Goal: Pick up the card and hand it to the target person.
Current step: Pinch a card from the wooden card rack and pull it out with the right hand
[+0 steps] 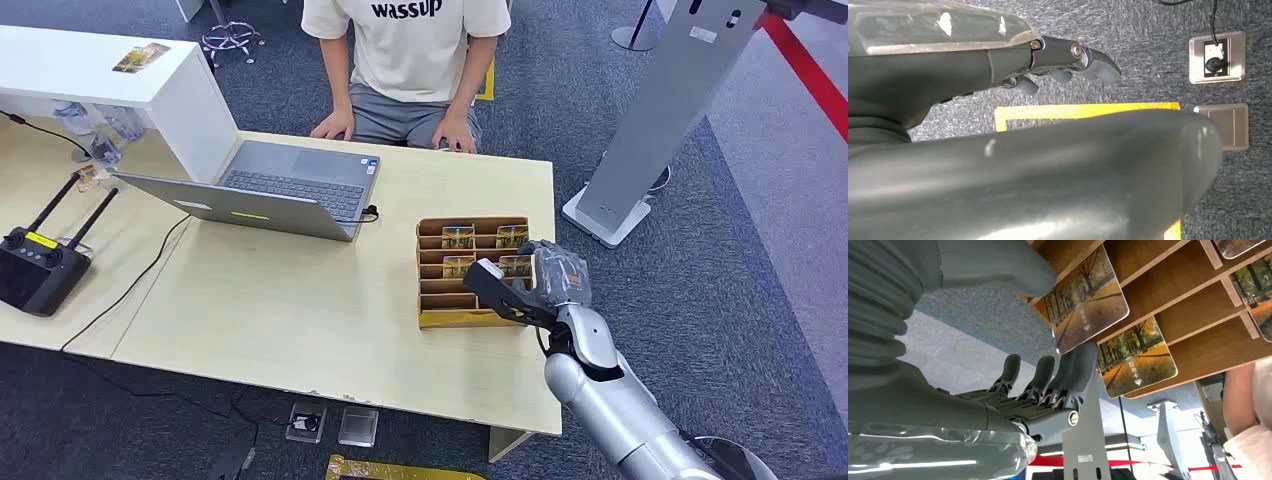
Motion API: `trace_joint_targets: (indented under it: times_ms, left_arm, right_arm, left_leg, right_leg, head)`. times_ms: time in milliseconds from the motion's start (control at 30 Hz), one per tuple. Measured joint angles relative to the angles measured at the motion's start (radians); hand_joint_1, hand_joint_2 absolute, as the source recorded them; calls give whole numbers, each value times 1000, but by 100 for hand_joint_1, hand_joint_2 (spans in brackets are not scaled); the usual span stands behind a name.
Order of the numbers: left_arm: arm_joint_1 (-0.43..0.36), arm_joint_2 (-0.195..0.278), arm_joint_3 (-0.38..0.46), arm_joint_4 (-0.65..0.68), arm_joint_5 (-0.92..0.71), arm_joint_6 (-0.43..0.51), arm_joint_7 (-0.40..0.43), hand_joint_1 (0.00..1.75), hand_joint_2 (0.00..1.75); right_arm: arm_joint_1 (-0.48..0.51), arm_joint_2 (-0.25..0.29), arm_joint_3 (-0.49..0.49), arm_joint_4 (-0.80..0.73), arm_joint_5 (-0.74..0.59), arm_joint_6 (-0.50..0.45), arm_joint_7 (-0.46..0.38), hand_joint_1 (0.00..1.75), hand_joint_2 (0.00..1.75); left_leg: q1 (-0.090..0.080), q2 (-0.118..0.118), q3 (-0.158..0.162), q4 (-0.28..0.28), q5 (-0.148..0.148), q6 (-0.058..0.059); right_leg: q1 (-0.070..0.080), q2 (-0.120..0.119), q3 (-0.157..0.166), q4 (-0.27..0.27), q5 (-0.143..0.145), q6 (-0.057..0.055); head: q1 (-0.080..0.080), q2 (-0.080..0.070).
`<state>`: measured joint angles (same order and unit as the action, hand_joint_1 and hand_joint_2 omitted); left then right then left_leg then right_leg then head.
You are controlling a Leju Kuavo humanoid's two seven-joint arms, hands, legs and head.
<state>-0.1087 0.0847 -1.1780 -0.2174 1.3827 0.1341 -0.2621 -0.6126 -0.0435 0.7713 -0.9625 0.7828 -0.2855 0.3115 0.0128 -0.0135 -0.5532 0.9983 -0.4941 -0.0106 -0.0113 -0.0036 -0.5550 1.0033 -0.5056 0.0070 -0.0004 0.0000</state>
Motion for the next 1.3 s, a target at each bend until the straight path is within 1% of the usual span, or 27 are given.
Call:
trace_joint_targets:
  times_ms: [100, 333, 400, 467, 500, 567, 767, 900, 1200, 1300]
  left_arm:
    - [0, 0, 0, 0, 1, 1, 0, 0, 0]
    - [0, 0, 0, 0, 2, 1, 0, 0, 0]
    - [0, 0, 0, 0, 2, 1, 0, 0, 0]
    - [0, 0, 0, 0, 2, 1, 0, 0, 0]
    - [0, 0, 0, 0, 2, 1, 0, 0, 0]
    - [0, 0, 0, 0, 2, 1, 0, 0, 0]
    - [0, 0, 0, 0, 3, 1, 0, 0, 0]
    - [0, 0, 0, 0, 3, 1, 0, 0, 0]
    - [0, 0, 0, 0, 3, 1, 0, 0, 0]
    - [0, 0, -1, 0, 2, 0, -2, 0, 0]
  right_arm:
    - [0, 0, 0, 1, -1, 0, 0, 82, 175]
    - [0, 0, 0, 1, -2, -1, 0, 93, 175]
    - [0, 0, 0, 1, -2, -1, 0, 104, 175]
    - [-1, 0, 0, 2, -2, -1, 0, 122, 175]
    - [-1, 0, 0, 2, -2, -1, 0, 128, 175]
    - [-2, 0, 0, 4, -2, -1, 0, 136, 175]
    - [-5, 1, 1, 5, -2, -3, -2, 153, 175]
    - [-6, 4, 0, 6, -4, -4, -6, 168, 175]
    - [-7, 5, 1, 8, -4, -4, -7, 168, 175]
    - [-9, 5, 1, 9, -29, -1, -16, 168, 175]
  left_leg:
    - [0, 0, 0, 0, 0, 0]
    - [0, 0, 0, 0, 0, 0]
    - [0, 0, 0, 0, 0, 0]
    - [0, 0, 0, 0, 0, 0]
    - [0, 0, 0, 0, 0, 0]
    - [0, 0, 0, 0, 0, 0]
    - [0, 0, 0, 0, 0, 0]
    - [0, 0, 0, 0, 0, 0]
    - [0, 0, 0, 0, 0, 0]
    - [0, 0, 0, 0, 0, 0]
  right_leg:
    - [0, 0, 0, 0, 0, 0]
    - [0, 0, 0, 0, 0, 0]
    - [0, 0, 0, 0, 0, 0]
    - [0, 0, 0, 0, 0, 0]
    - [0, 0, 0, 0, 0, 0]
    - [0, 0, 0, 0, 0, 0]
    - [0, 0, 0, 0, 0, 0]
    - [0, 0, 0, 0, 0, 0]
    - [0, 0, 0, 0, 0, 0]
    - [0, 0, 0, 0, 0, 0]
  head:
    - [0, 0]
    - [0, 0]
    - [0, 0]
    - [0, 0]
    - [0, 0]
    - [0, 0]
    - [0, 0]
    - [0, 0]
    - [0, 0]
    - [0, 0]
